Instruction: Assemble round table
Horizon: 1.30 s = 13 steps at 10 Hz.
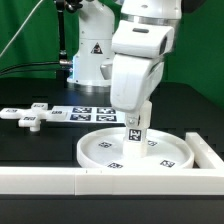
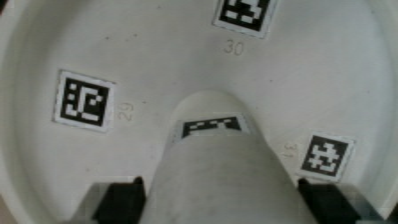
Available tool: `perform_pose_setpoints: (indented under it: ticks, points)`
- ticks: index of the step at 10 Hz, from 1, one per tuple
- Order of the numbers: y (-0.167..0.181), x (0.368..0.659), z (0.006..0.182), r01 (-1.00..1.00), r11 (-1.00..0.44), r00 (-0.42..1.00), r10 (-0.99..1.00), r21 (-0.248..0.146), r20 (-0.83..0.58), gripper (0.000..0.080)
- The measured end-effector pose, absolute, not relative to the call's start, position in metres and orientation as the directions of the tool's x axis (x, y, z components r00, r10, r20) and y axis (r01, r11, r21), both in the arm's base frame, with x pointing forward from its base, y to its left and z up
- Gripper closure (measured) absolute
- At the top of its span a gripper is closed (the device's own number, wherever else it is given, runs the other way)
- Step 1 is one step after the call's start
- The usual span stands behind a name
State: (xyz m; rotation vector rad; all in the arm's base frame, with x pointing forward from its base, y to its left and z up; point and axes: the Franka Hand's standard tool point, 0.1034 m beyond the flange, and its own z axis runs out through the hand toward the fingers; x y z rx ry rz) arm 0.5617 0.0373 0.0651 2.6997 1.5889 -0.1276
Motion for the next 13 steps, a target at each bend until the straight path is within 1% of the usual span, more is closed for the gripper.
perform_pose_setpoints:
  ticks: [1,2,3,4,5,6,7,9,10,11,12,13]
  points:
    - [0.0385,0.5605,0.0649,0.794,-0.607,0.603,0.794,-0.038,-0.073,0.0392]
    - [0.0384,0.5591,0.0650,0.731,-0.681,0.677,0.732,-0.044,-0.080,0.0392]
    - [0.0382,0.5597,0.0650,0.710,-0.703,0.700,0.710,-0.041,-0.077,0.0392]
    - [0.0359,0.5653,0.0643,0.747,-0.665,0.664,0.747,-0.013,-0.040,0.0392]
    - [0.0367,0.5640,0.0643,0.679,-0.734,0.733,0.679,-0.013,-0.038,0.0392]
    - [0.0370,0.5643,0.0642,0.635,-0.773,0.772,0.635,-0.011,-0.038,0.0392]
    - [0.0372,0.5644,0.0643,0.622,-0.783,0.782,0.622,-0.010,-0.038,0.0392]
    - [0.0384,0.5643,0.0642,0.437,-0.899,0.899,0.437,-0.012,-0.033,0.0390]
    - [0.0386,0.5643,0.0643,0.364,-0.931,0.931,0.364,-0.013,-0.027,0.0390]
    - [0.0385,0.5636,0.0642,0.237,-0.971,0.971,0.238,-0.020,-0.019,0.0390]
    - [0.0380,0.5630,0.0642,0.096,-0.995,0.995,0.097,-0.036,-0.018,0.0390]
    - [0.0383,0.5634,0.0642,0.045,-0.998,0.999,0.046,-0.036,-0.017,0.0390]
